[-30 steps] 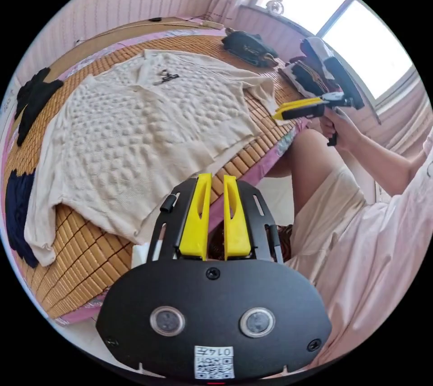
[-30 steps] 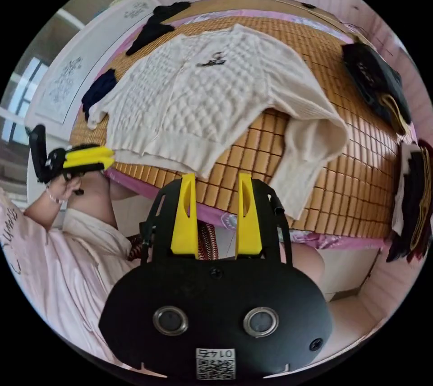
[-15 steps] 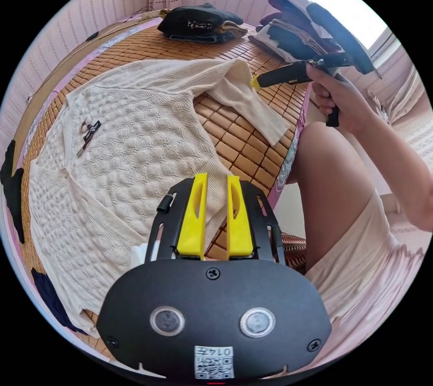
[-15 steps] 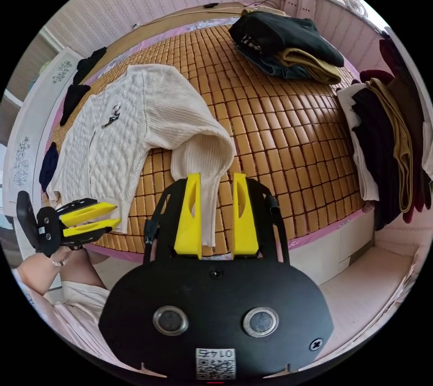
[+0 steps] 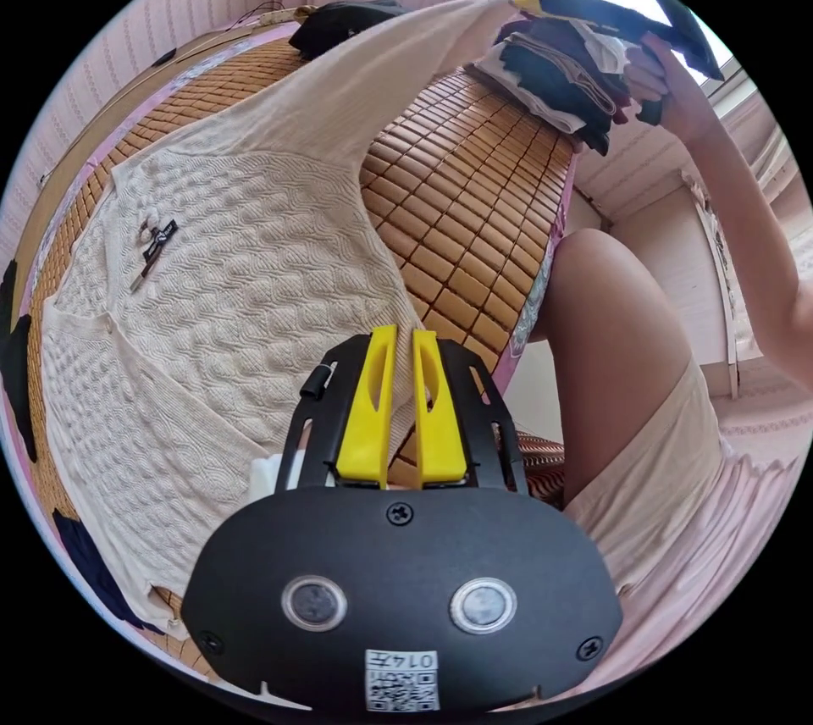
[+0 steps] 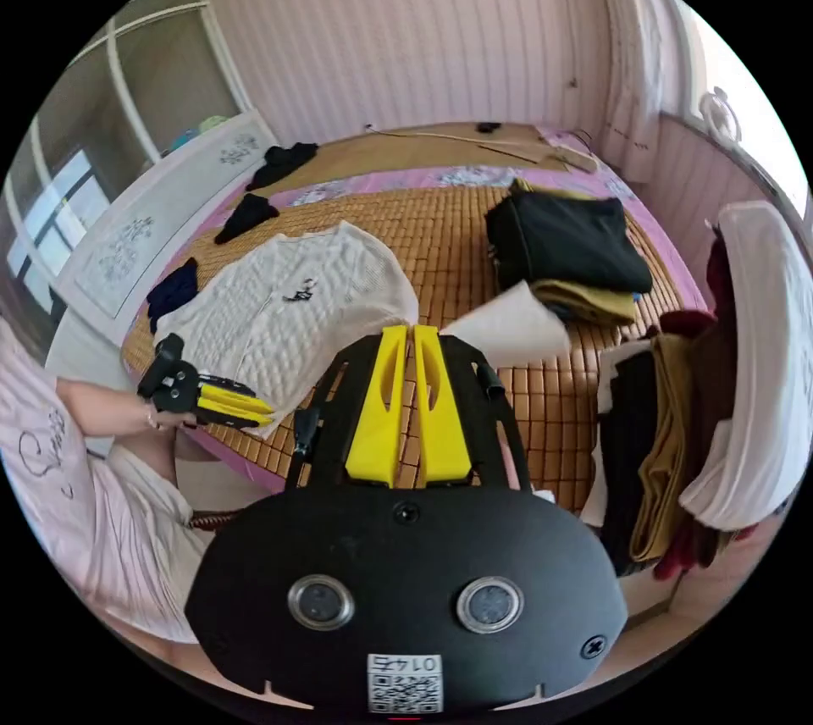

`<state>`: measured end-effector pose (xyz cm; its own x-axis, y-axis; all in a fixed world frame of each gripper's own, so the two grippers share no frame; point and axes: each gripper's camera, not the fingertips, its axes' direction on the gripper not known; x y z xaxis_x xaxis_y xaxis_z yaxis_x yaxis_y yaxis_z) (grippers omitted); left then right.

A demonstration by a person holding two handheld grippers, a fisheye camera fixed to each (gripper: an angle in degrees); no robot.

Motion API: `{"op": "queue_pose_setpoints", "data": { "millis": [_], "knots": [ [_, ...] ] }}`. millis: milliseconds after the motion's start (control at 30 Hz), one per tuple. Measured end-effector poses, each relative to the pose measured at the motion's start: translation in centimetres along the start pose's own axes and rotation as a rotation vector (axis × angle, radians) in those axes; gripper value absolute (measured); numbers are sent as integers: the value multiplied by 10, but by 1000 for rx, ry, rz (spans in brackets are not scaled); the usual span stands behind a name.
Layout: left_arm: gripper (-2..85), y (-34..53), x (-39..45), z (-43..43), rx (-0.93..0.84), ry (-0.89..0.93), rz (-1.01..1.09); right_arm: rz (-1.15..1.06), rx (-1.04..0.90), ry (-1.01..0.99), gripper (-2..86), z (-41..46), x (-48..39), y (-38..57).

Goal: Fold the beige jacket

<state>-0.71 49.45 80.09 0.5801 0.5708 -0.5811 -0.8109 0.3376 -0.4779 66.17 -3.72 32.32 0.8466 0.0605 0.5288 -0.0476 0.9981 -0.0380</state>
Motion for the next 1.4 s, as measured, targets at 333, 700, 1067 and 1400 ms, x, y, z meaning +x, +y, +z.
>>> {"op": "queue_pose_setpoints", "data": {
  "millis": [333,700,1067,1400],
  "knots": [
    [39,-10,-1,-17,103,34,30,166,-211,60,41,52,24,46],
    [57,-97,-23,22,94,-98,-16,-154,-348,366,55,167,-48,-14],
    [51,-73,-25,17,162,22,-47,680,85,181,-1,26,122,150],
    [49,-29,-15,-27,173,12,-64,435,-59,230,40,50,85,128]
  ]
}}
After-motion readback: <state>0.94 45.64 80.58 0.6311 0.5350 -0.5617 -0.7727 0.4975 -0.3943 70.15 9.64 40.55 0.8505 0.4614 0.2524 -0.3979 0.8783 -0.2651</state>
